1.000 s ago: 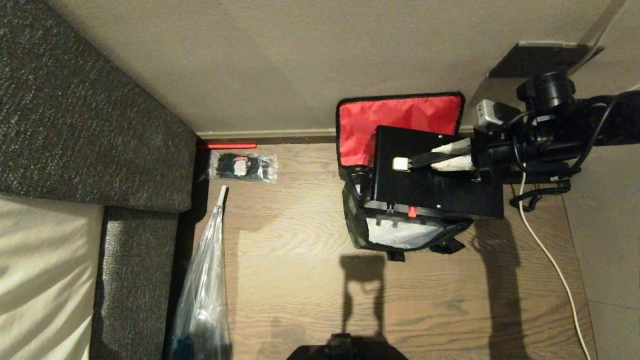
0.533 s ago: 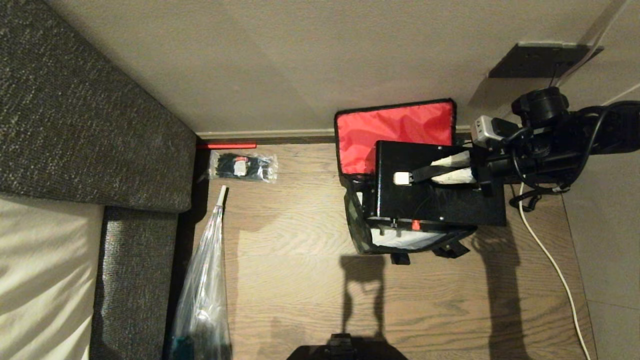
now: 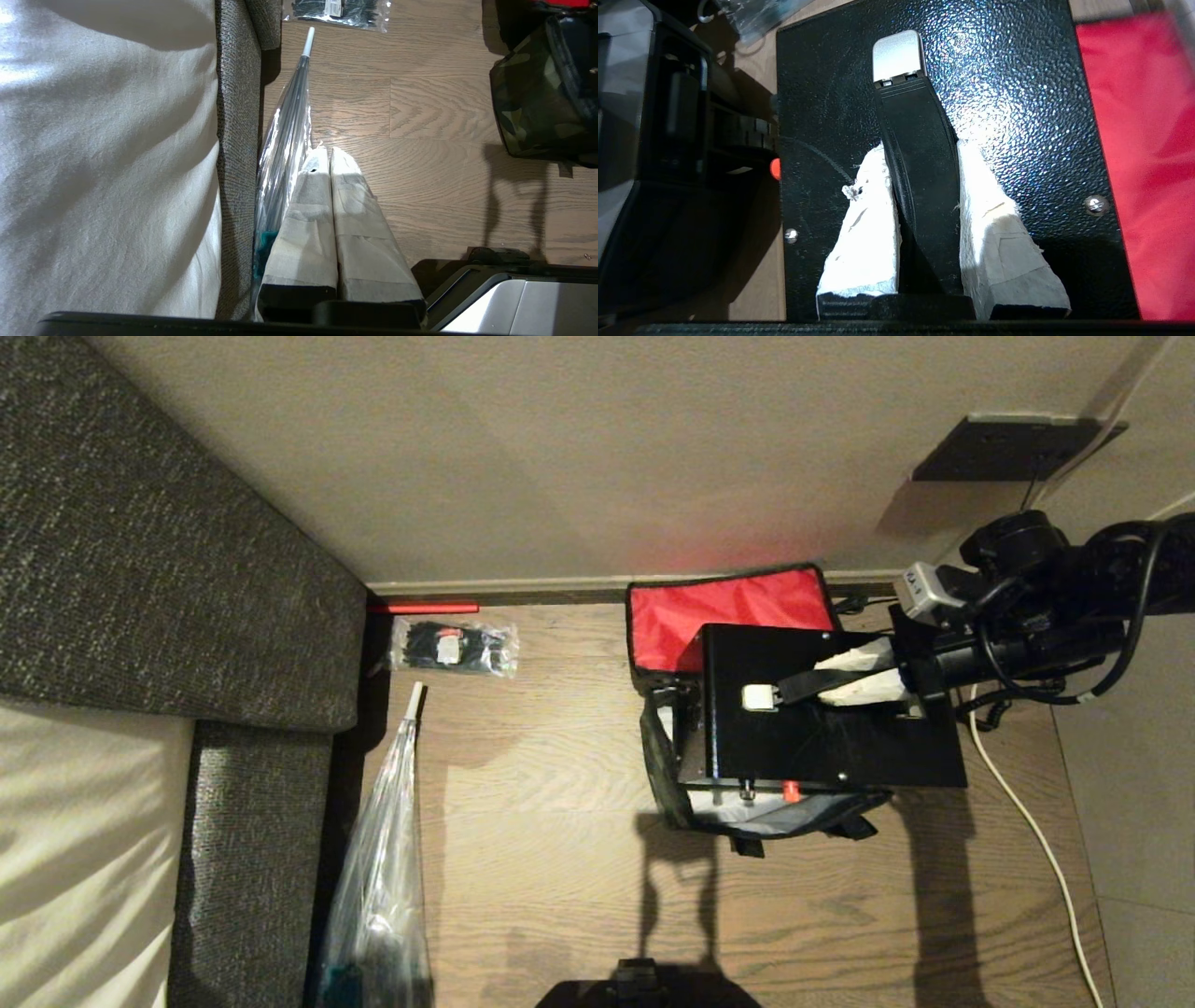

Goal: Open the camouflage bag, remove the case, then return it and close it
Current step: Place the black box back

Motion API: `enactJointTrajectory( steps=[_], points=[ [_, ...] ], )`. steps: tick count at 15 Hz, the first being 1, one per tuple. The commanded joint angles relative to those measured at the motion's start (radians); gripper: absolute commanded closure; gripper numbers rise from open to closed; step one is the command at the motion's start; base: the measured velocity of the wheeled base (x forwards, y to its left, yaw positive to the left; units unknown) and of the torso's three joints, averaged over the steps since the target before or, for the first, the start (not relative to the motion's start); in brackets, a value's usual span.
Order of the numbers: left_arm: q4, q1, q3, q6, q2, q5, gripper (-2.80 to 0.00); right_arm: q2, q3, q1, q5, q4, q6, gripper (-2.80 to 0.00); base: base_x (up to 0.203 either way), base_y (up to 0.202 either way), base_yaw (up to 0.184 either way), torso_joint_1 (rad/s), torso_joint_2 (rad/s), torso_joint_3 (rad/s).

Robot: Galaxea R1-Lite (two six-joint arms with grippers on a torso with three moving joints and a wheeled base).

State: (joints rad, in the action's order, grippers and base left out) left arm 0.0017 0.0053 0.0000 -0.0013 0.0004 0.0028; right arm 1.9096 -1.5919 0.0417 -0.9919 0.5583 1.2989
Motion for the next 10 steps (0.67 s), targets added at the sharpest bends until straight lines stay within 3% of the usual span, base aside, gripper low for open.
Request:
enactJointTrajectory(
  steps=[1,5,10],
  points=[
    [0.000,0.001,0.002,0.000,-0.002,0.000,0.00,-0.035,0.015,0.000,-0.005,0.021,0.008,0.00,0.000,0.000,0.000,0.000,0.00,0.000],
    [0.000,0.001,0.002,0.000,-0.002,0.000,0.00,-0.068,0.045,0.001,-0.042,0.097,0.047,0.00,0.000,0.000,0.000,0.000,0.00,0.000],
    [0.000,0.001,0.002,0.000,-0.002,0.000,0.00,-0.048,0.051,-0.014,-0.043,0.225,0.223,0.00,0.000,0.000,0.000,0.000,0.00,0.000]
  ],
)
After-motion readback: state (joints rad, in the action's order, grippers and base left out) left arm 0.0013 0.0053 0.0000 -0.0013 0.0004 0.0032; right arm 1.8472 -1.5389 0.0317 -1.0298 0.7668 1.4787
